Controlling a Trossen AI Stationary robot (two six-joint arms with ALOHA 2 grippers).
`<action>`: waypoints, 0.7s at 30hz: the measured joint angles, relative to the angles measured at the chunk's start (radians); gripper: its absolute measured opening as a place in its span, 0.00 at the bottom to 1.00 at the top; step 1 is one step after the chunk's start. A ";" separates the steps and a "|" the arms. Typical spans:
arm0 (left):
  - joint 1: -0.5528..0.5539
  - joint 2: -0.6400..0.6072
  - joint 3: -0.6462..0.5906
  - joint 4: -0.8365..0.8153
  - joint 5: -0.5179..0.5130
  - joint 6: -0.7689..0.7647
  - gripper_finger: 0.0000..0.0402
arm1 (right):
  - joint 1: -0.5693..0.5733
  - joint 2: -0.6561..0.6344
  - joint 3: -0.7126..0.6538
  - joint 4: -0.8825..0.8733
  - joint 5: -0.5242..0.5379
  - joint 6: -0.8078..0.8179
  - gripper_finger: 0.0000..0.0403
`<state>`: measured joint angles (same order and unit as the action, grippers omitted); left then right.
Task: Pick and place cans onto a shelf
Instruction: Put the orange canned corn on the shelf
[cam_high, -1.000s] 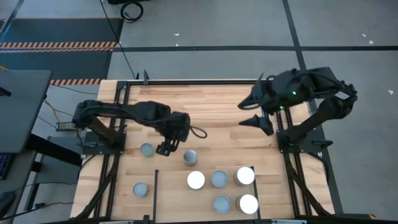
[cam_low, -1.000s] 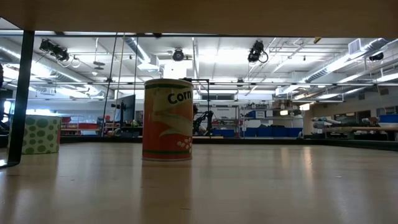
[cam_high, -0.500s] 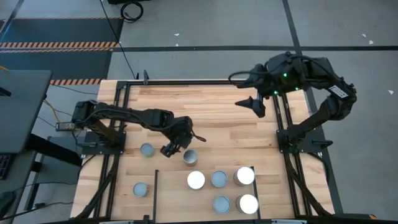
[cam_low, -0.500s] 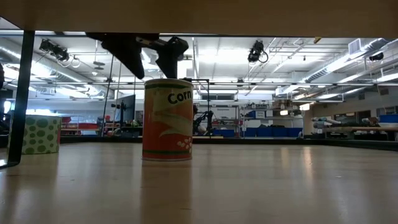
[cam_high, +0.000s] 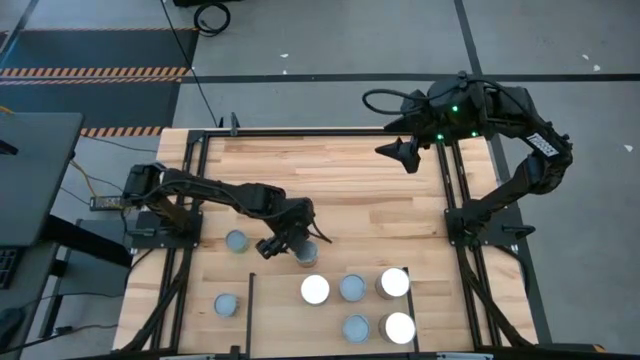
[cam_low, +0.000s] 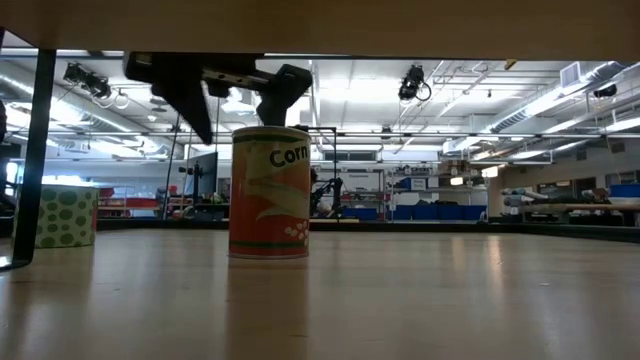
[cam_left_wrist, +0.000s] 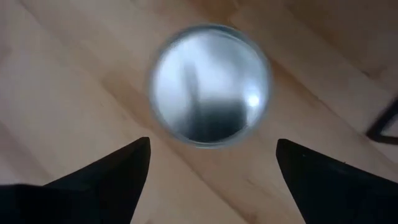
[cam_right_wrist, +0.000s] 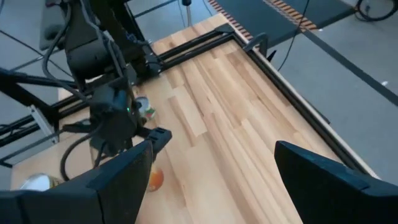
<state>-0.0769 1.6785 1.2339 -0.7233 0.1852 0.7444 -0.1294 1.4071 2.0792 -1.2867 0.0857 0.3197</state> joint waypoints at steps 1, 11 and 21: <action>-0.003 0.004 0.000 -0.014 0.007 -0.001 0.88 | 0.001 0.000 0.000 0.000 0.000 0.003 0.86; -0.024 0.068 0.001 0.062 -0.055 0.026 0.88 | 0.010 0.000 0.000 0.025 -0.002 0.090 0.86; -0.073 0.069 0.000 0.131 -0.012 -0.007 0.88 | 0.017 0.000 0.000 0.028 0.001 0.108 0.86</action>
<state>-0.1499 1.7473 1.2343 -0.5928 0.1731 0.7378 -0.1127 1.4075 2.0792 -1.2582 0.0864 0.4278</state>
